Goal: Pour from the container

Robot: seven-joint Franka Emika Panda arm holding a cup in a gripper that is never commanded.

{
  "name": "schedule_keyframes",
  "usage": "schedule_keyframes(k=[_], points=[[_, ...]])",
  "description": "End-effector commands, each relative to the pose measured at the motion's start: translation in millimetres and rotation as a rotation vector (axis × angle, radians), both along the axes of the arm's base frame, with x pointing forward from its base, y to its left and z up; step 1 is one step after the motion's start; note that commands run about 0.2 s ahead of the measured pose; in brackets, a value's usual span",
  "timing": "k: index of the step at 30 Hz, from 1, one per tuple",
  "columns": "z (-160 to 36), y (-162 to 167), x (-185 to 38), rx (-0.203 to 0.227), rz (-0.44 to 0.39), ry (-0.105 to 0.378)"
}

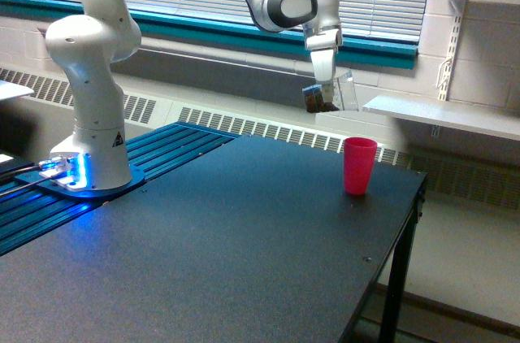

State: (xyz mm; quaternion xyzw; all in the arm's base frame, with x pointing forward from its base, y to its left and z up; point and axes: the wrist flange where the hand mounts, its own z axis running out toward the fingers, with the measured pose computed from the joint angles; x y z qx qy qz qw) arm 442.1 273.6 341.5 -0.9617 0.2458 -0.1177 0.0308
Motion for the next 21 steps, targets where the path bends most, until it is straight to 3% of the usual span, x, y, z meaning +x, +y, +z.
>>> schedule_keyframes(k=[1, 21], points=[[-3.6, 6, 2, -0.004, 0.001, 0.01], [-19.9, 17, 15, -0.061, 0.051, 0.093]])
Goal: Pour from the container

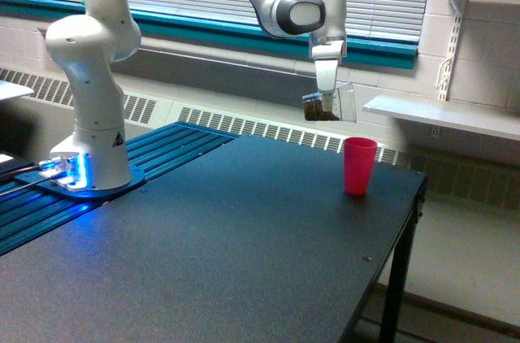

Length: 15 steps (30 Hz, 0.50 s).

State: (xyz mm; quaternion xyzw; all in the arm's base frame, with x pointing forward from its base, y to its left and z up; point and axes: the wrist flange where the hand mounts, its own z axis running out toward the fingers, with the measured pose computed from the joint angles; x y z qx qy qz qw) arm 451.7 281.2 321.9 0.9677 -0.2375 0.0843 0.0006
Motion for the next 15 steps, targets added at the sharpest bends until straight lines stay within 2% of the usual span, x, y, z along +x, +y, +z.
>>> schedule_keyframes(k=[1, 15], points=[[-1.4, 10, 6, -0.016, 0.04, 0.018], [-15.9, 21, 16, -0.045, 0.058, 0.067]])
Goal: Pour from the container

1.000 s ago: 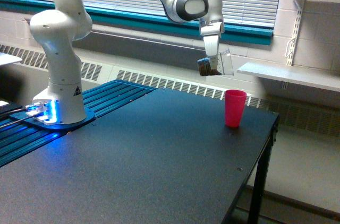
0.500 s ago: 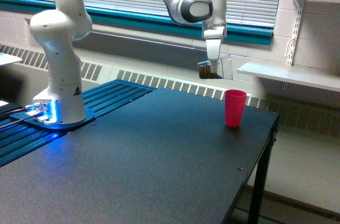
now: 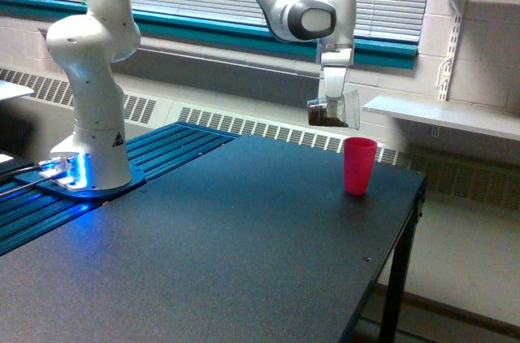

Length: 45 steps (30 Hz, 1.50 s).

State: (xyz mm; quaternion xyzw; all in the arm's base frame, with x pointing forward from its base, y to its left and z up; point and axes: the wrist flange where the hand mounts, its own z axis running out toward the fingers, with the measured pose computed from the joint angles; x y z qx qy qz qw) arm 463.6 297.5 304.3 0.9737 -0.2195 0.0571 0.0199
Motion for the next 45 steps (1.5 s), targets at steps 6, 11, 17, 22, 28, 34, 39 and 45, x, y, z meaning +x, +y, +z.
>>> schedule_keyframes(k=[6, 11, 17, 22, 28, 34, 39, 45], points=[[3.7, 2, 9, -0.03, 0.019, 0.008], [6.5, -1, 13, -0.039, 0.016, 0.009], [4.2, 1, 13, -0.058, 0.028, 0.032], [0.2, 4, 15, -0.07, 0.042, 0.053], [-2.9, 5, 17, -0.084, 0.052, 0.07], [-4.0, 0, 22, -0.094, 0.045, 0.076], [-4.1, -3, 24, -0.1, 0.045, 0.082], [-6.5, 1, 26, -0.109, 0.06, 0.098]])
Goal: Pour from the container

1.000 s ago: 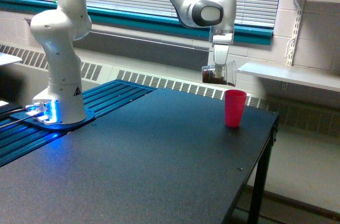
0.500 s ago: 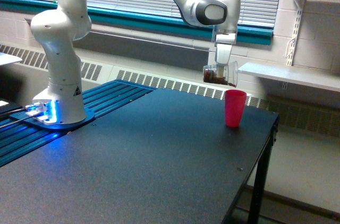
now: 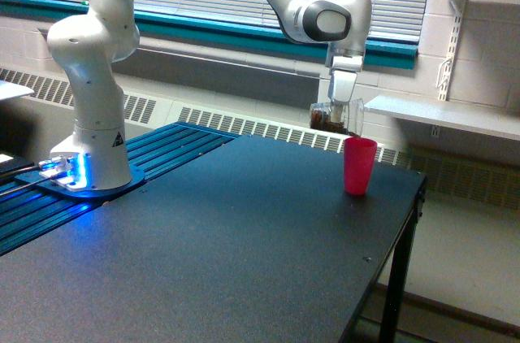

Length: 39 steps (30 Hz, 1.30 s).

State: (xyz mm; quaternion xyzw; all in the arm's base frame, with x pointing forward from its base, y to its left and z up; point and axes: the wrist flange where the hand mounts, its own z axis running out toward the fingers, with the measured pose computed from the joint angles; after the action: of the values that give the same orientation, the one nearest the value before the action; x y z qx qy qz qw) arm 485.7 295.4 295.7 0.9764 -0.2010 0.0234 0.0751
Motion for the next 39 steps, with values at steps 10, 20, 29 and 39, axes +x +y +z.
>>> schedule_keyframes(k=[10, 20, 29, 39], points=[[-4.8, 13, 6, -0.033, 0.053, 0.06], [-8.6, 21, 9, -0.038, 0.065, 0.079], [-10.7, 21, 12, -0.041, 0.066, 0.079], [-8.9, 18, 10, -0.058, 0.076, 0.09]])
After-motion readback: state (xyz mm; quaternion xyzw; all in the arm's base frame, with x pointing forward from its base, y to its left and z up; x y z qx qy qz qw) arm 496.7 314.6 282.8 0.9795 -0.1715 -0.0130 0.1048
